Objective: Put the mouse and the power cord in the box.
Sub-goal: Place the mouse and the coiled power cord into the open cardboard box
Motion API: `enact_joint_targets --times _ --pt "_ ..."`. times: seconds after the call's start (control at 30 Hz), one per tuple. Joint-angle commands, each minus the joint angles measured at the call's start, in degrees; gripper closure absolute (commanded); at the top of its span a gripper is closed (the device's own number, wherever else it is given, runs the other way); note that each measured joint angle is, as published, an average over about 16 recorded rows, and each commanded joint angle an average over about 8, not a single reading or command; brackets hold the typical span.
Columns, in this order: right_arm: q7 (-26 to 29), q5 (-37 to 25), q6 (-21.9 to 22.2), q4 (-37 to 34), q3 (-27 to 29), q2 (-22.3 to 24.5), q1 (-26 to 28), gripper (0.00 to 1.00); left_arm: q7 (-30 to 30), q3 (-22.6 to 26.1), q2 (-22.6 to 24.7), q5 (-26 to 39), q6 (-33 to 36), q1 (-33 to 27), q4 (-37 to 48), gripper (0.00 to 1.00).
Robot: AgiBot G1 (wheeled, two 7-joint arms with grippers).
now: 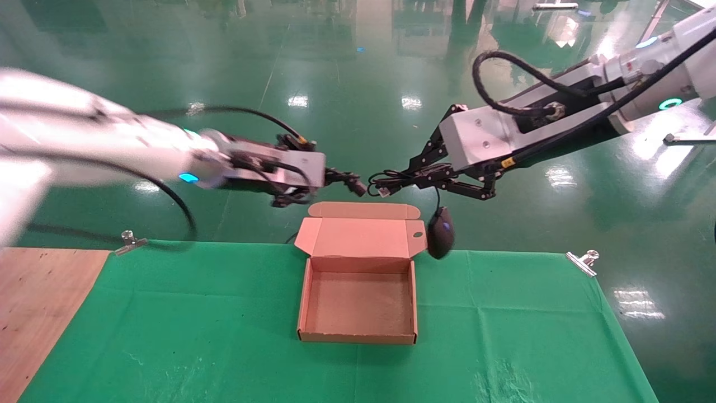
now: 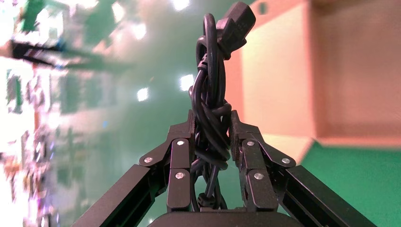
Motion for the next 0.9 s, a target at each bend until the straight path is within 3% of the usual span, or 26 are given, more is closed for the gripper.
enact_joint_targets --times 0.03,0.17,0.3,0.63,0.9 --pt "0.2 0.6 -0.3 0.8 0.2 0.5 -0.1 1.00 0.2 -0.7 1.7 0.1 -7.0 3.0 0.9 1.00" --pt "0.2 1.6 -0.6 2.5 -0.2 1.8 -1.5 1.00 -3.7 1.5 3.0 0.1 -17.4 9.2 -1.9 1.00" --pt "0.0 2.3 -0.5 3.8 -1.1 3.3 -3.5 1.00 -9.0 5.8 3.3 -0.7 -22.8 13.6 -4.9 1.00" --pt "-1.4 2.5 0.9 2.4 -2.7 5.0 -7.3 1.00 -18.1 18.7 3.4 -2.7 -26.9 18.7 -8.3 1.00" --pt "-3.6 2.2 2.0 -0.7 -3.1 4.5 -7.9 1.00 -23.3 25.8 3.4 -3.6 -29.1 19.8 -8.0 1.00"
